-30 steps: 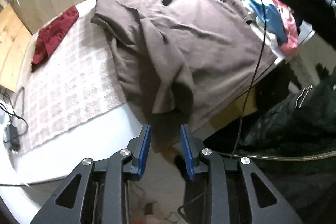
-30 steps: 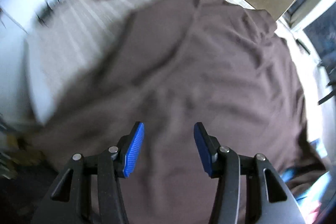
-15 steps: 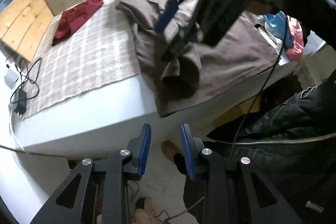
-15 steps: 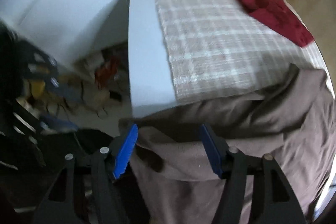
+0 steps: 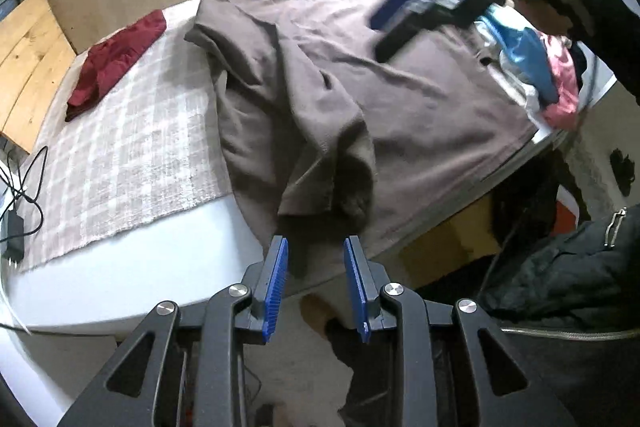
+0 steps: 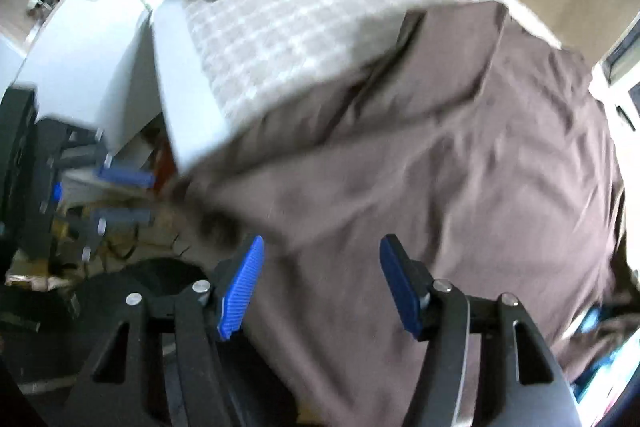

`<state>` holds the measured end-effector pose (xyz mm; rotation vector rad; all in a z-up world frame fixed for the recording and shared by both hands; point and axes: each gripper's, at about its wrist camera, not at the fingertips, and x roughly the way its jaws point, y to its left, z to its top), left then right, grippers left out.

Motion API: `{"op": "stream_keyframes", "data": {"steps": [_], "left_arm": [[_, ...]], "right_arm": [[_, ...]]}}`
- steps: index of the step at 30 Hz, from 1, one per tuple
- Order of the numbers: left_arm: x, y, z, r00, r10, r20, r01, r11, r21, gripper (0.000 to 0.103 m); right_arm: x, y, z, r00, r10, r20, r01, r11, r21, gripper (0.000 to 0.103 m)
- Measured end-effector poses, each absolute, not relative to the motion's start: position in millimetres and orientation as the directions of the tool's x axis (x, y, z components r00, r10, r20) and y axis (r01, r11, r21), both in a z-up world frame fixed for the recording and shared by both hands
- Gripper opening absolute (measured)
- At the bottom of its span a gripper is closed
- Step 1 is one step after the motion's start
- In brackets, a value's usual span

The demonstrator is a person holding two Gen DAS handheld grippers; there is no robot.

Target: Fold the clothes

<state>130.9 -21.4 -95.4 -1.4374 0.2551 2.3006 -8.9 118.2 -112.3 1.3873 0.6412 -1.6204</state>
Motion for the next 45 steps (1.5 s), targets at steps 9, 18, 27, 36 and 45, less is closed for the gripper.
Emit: {"op": "stream_keyframes", "data": {"steps": [9,18,27,36,45], "left_arm": [[151,-64,-95,-0.390,0.187,-0.902,-0.316,-0.947,-0.060,0.028],[143,-68,-87,-0.395,0.278,-0.876,-0.464,-0.883,-0.070,0.028],[129,-77,-85,-0.345,0.399,-0.850,-0.582,-0.801,-0.141,0.028],[102,-19,-98,-0.282,0.448,-0.848,-0.619,-0.761,-0.196,0.029],[84,51,-128,-0.231,0.453,-0.861,-0.483,-0.821,-0.303,0.032]], "right_arm": [[17,83,-155,0.326,-0.282,-0.902,0.594,-0.681,0.428,0.059],[18,86,-168,0.261,-0.335,-0.905,0.402,-0.815,0.418,0.052],[29,153,-125,0.120,-0.491,-0.863,0.293,-0.813,0.504,0.004],[20,235,-156,0.068,-0.186,-0.980,0.328,-0.924,0.198,0.031],[-28,244,-137,-0.009,-0.233,-0.972,0.540,-0.819,0.192,0.035]]}}
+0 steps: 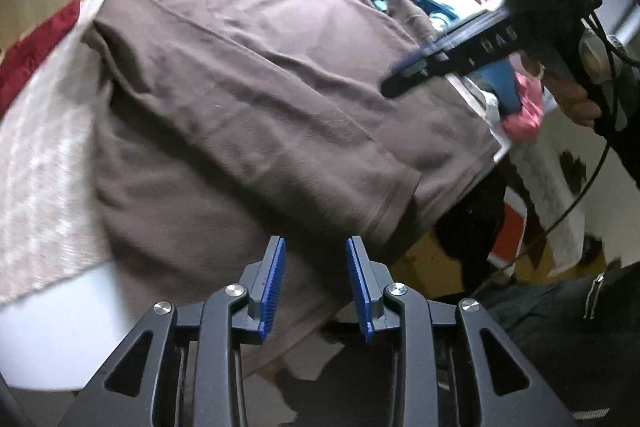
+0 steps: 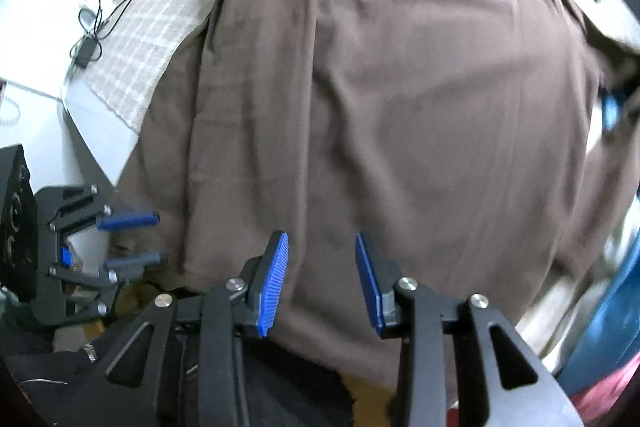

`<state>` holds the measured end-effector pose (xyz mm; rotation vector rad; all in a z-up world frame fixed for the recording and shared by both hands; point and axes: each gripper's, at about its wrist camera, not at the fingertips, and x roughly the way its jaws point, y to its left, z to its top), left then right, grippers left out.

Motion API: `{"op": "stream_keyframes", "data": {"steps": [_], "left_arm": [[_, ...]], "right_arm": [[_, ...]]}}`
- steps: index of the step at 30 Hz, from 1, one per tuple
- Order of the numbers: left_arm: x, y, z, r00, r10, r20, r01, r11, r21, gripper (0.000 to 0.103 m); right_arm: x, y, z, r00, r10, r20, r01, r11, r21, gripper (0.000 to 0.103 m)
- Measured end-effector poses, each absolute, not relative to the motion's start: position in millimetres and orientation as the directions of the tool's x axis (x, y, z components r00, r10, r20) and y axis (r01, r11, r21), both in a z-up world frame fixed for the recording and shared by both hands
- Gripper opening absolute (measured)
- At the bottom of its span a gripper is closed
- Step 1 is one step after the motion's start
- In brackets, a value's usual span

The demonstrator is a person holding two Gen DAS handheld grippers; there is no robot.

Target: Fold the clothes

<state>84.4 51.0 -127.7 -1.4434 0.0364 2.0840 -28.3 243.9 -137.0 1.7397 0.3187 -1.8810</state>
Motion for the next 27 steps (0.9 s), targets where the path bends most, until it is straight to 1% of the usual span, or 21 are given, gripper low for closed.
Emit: {"op": "stream_keyframes", "data": {"steps": [3,5,6,7,8,9,10,11,12,13,14,15,16,19,20,24,26,27], "left_arm": [[78,64,-138,-0.216,0.432,-0.876,-0.405,-0.856,-0.322,0.037],[75,73,-141,-0.227,0.395,-0.890,-0.368,-0.881,-0.297,0.040],[74,78,-142,-0.237,0.374,-0.897,-0.352,-0.893,-0.279,0.041],[73,82,-143,-0.248,0.356,-0.901,-0.336,-0.904,-0.264,0.040],[72,84,-143,-0.261,0.343,-0.903,-0.319,-0.913,-0.255,0.038],[72,86,-143,-0.273,0.332,-0.903,-0.302,-0.921,-0.247,0.033],[71,85,-143,-0.288,0.324,-0.901,-0.288,-0.927,-0.241,0.016],[71,84,-144,-0.298,0.320,-0.899,-0.277,-0.931,-0.239,0.004],[71,80,-144,-0.302,0.323,-0.897,-0.265,-0.932,-0.247,0.004],[71,76,-143,-0.306,0.331,-0.893,-0.255,-0.932,-0.258,0.003],[73,73,-142,-0.311,0.336,-0.889,-0.250,-0.931,-0.265,0.003],[75,70,-139,-0.320,0.327,-0.889,-0.251,-0.934,-0.253,0.003],[78,67,-134,-0.333,0.312,-0.890,-0.255,-0.938,-0.233,0.003],[88,49,-111,-0.377,0.295,-0.878,-0.247,-0.946,-0.211,0.003],[92,41,-102,-0.390,0.289,-0.874,-0.239,-0.949,-0.206,0.003],[103,7,-71,-0.439,0.234,-0.868,-0.202,-0.966,-0.159,0.003],[109,-7,-67,-0.436,0.221,-0.872,-0.195,-0.969,-0.148,0.003],[109,-11,-67,-0.431,0.216,-0.876,-0.192,-0.971,-0.144,0.003]], "right_arm": [[-60,235,-136,-0.019,-0.270,-0.963,0.582,-0.786,0.209,0.035],[-80,227,-139,-0.017,-0.303,-0.953,0.592,-0.771,0.235,0.038],[-88,223,-143,-0.006,-0.315,-0.949,0.595,-0.764,0.250,0.044],[-93,216,-150,0.005,-0.315,-0.949,0.599,-0.759,0.255,0.045],[-97,209,-157,0.016,-0.312,-0.950,0.603,-0.755,0.258,0.045],[-100,204,-164,0.026,-0.311,-0.950,0.607,-0.750,0.262,0.045],[-99,199,-172,0.038,-0.318,-0.947,0.619,-0.737,0.272,0.045],[-97,195,-176,0.042,-0.313,-0.949,0.636,-0.724,0.267,0.045],[-94,191,-181,0.044,-0.304,-0.952,0.653,-0.712,0.257,0.044],[-91,189,-179,0.021,-0.303,-0.953,0.678,-0.696,0.237,0.039],[-89,187,-179,0.018,-0.301,-0.954,0.694,-0.683,0.229,0.030],[-89,187,-179,0.030,-0.305,-0.952,0.696,-0.677,0.239,0.006],[-91,188,-176,0.052,-0.333,-0.941,0.681,-0.677,0.278,0.003],[-96,194,-166,0.120,-0.432,-0.894,0.620,-0.670,0.407,0.003],[-93,195,-161,0.129,-0.453,-0.882,0.612,-0.663,0.430,0.003],[-79,194,-144,0.157,-0.520,-0.839,0.589,-0.633,0.503,0.003],[-73,189,-142,0.179,-0.544,-0.820,0.573,-0.620,0.536,0.003],[-68,182,-145,0.173,-0.538,-0.825,0.582,-0.620,0.526,0.003]]}}
